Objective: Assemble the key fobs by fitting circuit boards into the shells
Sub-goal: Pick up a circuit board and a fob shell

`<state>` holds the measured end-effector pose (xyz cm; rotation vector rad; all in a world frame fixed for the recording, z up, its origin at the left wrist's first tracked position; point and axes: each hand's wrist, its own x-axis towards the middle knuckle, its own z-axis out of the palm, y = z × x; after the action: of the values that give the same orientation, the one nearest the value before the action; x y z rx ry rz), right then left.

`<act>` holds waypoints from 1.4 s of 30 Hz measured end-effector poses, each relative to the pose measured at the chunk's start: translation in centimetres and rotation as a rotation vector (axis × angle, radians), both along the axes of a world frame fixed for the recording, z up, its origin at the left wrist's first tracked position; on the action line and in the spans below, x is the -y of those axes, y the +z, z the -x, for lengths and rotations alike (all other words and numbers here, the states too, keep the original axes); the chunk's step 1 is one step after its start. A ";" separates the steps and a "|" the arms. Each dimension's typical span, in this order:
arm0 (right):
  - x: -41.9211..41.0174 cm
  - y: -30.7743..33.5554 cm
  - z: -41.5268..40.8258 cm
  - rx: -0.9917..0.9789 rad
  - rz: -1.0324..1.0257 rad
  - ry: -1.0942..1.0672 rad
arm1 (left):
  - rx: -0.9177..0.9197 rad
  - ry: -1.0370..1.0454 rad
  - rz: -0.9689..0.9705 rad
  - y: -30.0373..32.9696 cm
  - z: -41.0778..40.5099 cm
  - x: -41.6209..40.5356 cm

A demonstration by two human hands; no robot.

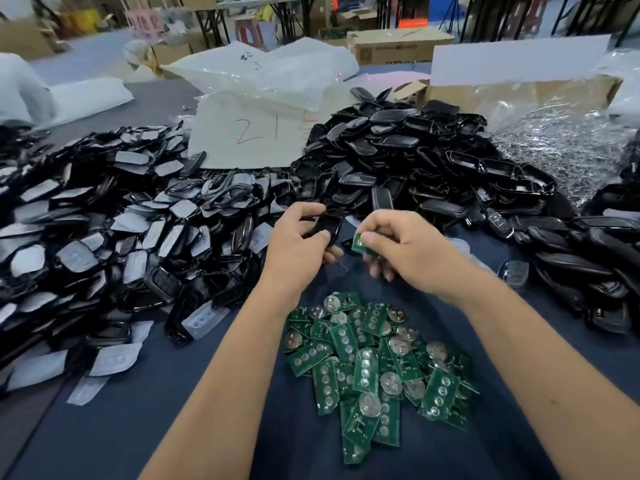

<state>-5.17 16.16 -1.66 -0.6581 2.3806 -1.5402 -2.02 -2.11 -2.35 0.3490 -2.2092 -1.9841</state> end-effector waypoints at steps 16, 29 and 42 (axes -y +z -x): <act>1.0 -3.2 -0.2 0.015 0.646 -0.394 | -0.038 0.002 0.076 -0.5 -0.1 -1.2; 1.0 -3.5 -0.2 -0.078 0.567 -0.388 | 0.073 0.038 -0.173 -0.2 -0.4 -1.3; 1.4 -3.2 -1.0 -0.169 0.501 -0.357 | 0.106 0.053 -0.263 -0.5 -0.1 -1.7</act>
<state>-4.16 14.72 -4.88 -0.4813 2.3298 -2.3637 -1.92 -0.37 -2.84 0.5509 -1.9739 -2.2794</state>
